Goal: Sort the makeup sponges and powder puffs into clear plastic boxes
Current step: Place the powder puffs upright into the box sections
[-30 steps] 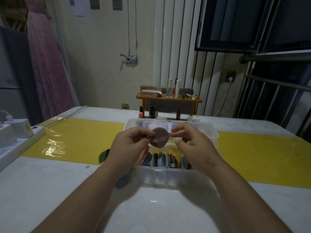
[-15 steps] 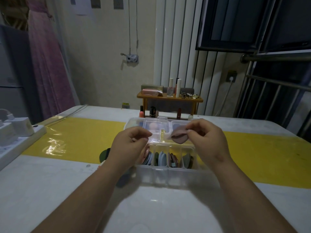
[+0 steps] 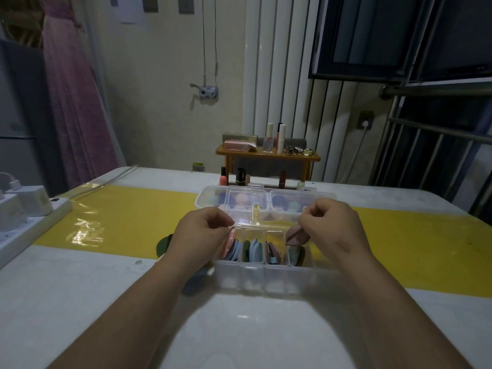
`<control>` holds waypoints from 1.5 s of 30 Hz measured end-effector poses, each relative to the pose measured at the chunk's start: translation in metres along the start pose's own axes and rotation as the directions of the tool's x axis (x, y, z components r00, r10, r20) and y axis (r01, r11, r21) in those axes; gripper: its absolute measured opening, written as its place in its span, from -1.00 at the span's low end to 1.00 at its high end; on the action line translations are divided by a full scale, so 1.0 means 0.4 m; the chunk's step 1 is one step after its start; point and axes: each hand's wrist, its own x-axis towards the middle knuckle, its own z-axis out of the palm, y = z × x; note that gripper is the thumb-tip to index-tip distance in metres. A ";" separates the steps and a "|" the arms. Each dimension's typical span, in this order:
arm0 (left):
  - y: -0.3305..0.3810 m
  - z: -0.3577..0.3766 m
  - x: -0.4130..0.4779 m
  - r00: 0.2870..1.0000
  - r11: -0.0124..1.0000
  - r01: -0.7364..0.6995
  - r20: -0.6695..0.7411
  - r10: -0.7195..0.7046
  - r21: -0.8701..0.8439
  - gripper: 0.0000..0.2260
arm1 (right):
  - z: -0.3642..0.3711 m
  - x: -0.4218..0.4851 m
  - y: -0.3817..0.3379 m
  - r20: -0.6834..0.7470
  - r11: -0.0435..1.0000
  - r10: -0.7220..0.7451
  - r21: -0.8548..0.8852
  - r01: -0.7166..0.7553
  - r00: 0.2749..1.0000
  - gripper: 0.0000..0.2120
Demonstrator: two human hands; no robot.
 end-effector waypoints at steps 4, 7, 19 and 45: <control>0.001 0.000 -0.001 1.000 1.000 0.005 0.021 -0.006 0.023 -0.77 | -0.007 -0.002 -0.002 0.004 0.998 0.025 0.061 -0.026 1.000 -0.89; 0.002 -0.001 -0.002 0.999 0.999 0.008 0.032 -0.009 0.033 -0.77 | -0.003 0.001 0.000 0.009 1.000 0.028 0.006 -0.028 1.000 -0.90; 0.002 0.000 0.001 0.999 0.997 0.004 0.037 -0.007 0.080 -0.75 | 0.020 0.004 0.006 0.283 0.971 0.058 -0.240 0.012 0.957 -0.86; -0.002 0.003 -0.001 0.999 0.969 -0.004 -0.049 0.016 0.246 -0.85 | 0.036 0.003 -0.005 0.325 0.892 0.094 -0.447 0.065 0.941 -0.88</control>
